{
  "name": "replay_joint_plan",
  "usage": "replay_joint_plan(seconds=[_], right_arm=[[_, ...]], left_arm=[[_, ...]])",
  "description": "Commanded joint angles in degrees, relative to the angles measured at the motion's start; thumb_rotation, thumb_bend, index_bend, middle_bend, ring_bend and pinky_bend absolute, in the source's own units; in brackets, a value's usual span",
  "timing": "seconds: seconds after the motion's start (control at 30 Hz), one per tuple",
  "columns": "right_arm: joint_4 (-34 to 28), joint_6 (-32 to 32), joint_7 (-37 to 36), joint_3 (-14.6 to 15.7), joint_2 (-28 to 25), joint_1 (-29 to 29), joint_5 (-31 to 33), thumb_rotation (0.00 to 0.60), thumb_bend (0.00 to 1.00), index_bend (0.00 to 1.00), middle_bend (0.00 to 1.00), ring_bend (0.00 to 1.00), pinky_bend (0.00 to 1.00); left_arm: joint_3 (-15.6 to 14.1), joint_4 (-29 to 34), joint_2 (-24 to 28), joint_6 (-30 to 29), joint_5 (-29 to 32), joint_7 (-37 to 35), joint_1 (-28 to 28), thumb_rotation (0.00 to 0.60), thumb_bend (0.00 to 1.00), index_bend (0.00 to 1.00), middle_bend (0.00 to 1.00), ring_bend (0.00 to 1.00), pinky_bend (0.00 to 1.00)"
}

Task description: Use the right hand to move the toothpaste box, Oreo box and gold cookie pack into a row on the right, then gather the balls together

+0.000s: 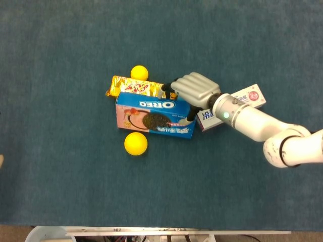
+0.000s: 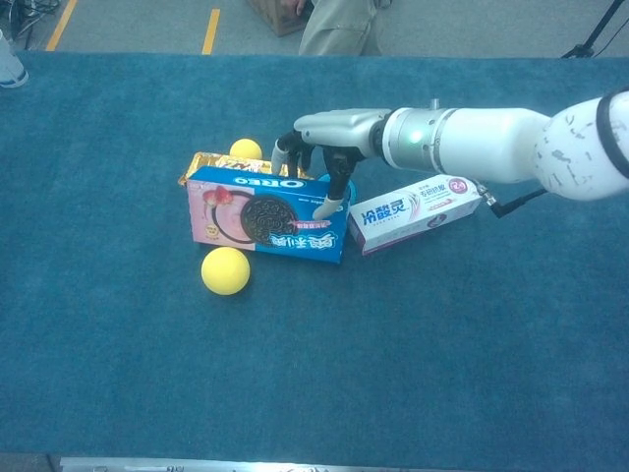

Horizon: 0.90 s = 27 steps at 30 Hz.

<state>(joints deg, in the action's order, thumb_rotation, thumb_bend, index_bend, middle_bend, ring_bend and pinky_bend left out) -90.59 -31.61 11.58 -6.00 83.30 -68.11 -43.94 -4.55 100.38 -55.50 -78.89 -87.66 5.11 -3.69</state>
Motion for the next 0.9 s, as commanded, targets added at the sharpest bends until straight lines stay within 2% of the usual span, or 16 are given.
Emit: replay_joint_plan(seconds=[0.03, 0.2, 0.37, 0.9], right_arm=[[-0.92, -4.05, 2.47, 0.98, 1.17, -0.12, 0.26, 0.6, 0.24, 0.47, 0.43, 0.37, 0.56], [-1.72, -7.36, 5.88, 2.04, 2.03, -0.89, 2.8, 0.6, 0.27, 0.55, 0.47, 0.42, 0.62], [-2.91, -9.5, 6.22, 1.39, 2.03, -0.47, 3.25, 0.6, 0.28, 0.61, 0.5, 0.45, 0.67], [-5.84, -11.58, 2.27, -1.15, -0.95, 3.31, -4.04, 0.6, 0.3, 0.64, 0.53, 0.49, 0.7]], left_arm=[[-0.11, -0.1, 0.05, 0.06, -0.03, -0.25, 0.06, 0.6, 0.31, 0.08, 0.17, 0.03, 0.07], [-0.29, -0.33, 0.23, -0.14, -0.2, -0.99, 0.31, 0.6, 0.31, 0.08, 0.17, 0.03, 0.07], [-0.44, -0.5, 0.38, -0.47, -0.43, -1.46, 0.59, 0.6, 0.31, 0.08, 0.17, 0.03, 0.07], [-0.38, -0.63, 0.34, -0.28, -0.71, -1.52, 0.5, 0.6, 0.31, 0.08, 0.17, 0.03, 0.07]])
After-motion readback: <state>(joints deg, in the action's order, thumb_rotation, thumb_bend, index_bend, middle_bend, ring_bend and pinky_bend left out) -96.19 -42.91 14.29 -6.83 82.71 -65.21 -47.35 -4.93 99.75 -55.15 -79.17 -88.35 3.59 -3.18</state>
